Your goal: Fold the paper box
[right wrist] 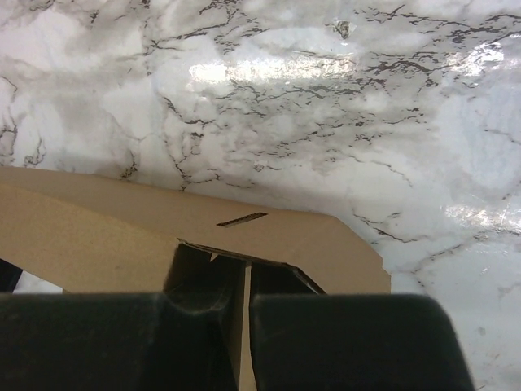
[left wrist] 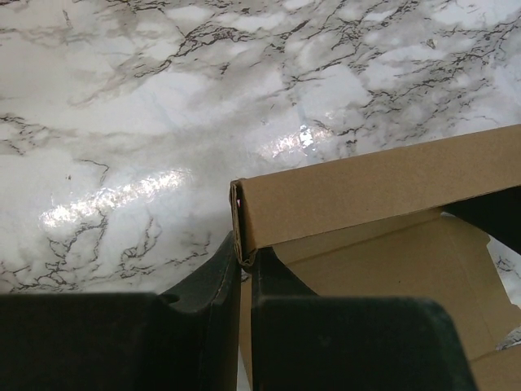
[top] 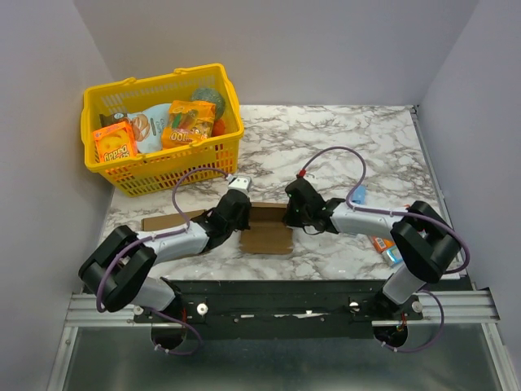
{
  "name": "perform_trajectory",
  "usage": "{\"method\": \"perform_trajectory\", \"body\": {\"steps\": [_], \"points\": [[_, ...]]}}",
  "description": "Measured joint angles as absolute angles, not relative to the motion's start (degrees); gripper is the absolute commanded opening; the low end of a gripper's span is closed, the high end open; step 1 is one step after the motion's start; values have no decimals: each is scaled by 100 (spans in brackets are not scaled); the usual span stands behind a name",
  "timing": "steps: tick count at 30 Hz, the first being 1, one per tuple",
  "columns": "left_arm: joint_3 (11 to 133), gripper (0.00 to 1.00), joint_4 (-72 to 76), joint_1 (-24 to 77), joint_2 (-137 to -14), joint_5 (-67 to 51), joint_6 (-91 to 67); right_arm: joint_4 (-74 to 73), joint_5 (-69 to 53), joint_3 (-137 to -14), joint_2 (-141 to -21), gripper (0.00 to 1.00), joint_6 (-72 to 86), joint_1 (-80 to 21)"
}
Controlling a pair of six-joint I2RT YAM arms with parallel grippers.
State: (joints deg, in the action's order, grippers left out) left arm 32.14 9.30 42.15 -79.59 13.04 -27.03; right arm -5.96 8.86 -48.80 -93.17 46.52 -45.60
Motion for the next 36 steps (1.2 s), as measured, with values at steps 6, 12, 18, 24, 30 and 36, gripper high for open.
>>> {"method": "perform_trajectory", "body": {"steps": [6,12,18,24,30,36], "points": [[3253,0,930,4257,-8016,1424,-2683,-596,891,-4934,-9419,11,4648,-4587],[3310,0,884,4268,-8062,1516,-2683,-582,895,-4967,-9463,16,4685,-4591],[3374,0,788,4287,-8097,1656,-2683,-580,937,-4954,-9448,35,4812,-4591],[3607,0,705,4257,-8296,1557,-2670,-666,812,-4453,-8641,53,4781,-4783],[3730,0,666,4156,-8403,1363,-2565,-1280,768,-4088,-7074,55,4626,-5151],[3739,0,674,4121,-8412,1275,-2508,-1844,1063,-4110,-5876,46,4379,-4711]]}}
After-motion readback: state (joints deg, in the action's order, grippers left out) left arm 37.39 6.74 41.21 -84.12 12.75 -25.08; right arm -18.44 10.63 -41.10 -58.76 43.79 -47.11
